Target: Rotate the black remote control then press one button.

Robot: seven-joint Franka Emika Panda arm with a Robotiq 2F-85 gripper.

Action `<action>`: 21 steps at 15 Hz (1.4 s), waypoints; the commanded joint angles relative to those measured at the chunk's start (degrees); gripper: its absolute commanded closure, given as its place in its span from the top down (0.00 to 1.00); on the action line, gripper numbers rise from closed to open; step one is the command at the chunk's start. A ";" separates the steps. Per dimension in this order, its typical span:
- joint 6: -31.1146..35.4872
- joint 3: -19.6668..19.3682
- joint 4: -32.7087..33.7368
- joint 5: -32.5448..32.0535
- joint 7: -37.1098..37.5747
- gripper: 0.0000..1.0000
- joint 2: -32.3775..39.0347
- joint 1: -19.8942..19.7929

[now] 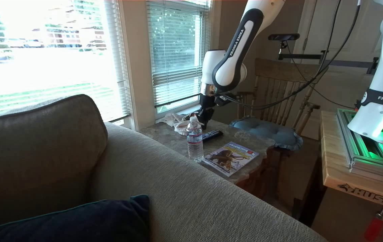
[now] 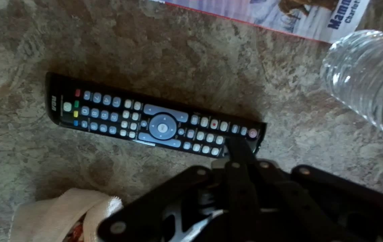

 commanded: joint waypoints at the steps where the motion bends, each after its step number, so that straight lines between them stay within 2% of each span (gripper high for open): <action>1: 2.25 2.85 0.82 -1.94 -2.75 0.00 1.69 -2.26; 11: 4.15 6.37 3.48 -1.94 -7.46 0.00 5.05 -5.03; 21: 4.82 6.41 6.51 -2.18 -8.82 0.00 8.26 -5.11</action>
